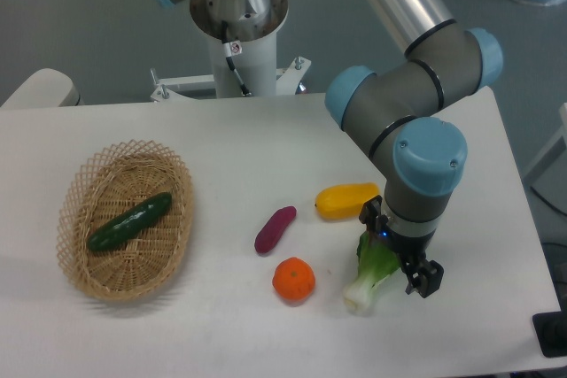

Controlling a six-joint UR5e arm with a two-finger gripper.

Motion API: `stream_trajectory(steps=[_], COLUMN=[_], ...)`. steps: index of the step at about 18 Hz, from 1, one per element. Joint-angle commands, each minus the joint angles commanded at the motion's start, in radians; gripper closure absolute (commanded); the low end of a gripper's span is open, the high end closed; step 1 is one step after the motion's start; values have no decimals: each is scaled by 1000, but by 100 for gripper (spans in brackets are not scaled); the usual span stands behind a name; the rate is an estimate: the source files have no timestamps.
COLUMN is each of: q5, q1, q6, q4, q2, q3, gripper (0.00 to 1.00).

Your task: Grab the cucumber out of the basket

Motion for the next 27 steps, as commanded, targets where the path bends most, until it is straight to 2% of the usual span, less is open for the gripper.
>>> stream_trajectory(steps=[5, 12, 20, 23, 26, 27], q5=[0, -5, -12, -9, -9, -8], q1=[-37, -132, -339, -425, -488, -509], q6=[-68, -245, -455, -566, -650, -670], q4=[-2, 2, 15, 28, 40, 67], q2=[17, 107, 276, 287, 267, 250], q3=[-29, -153, -420, -471, -471, -473], gripper=[0, 0, 0, 0, 0, 0])
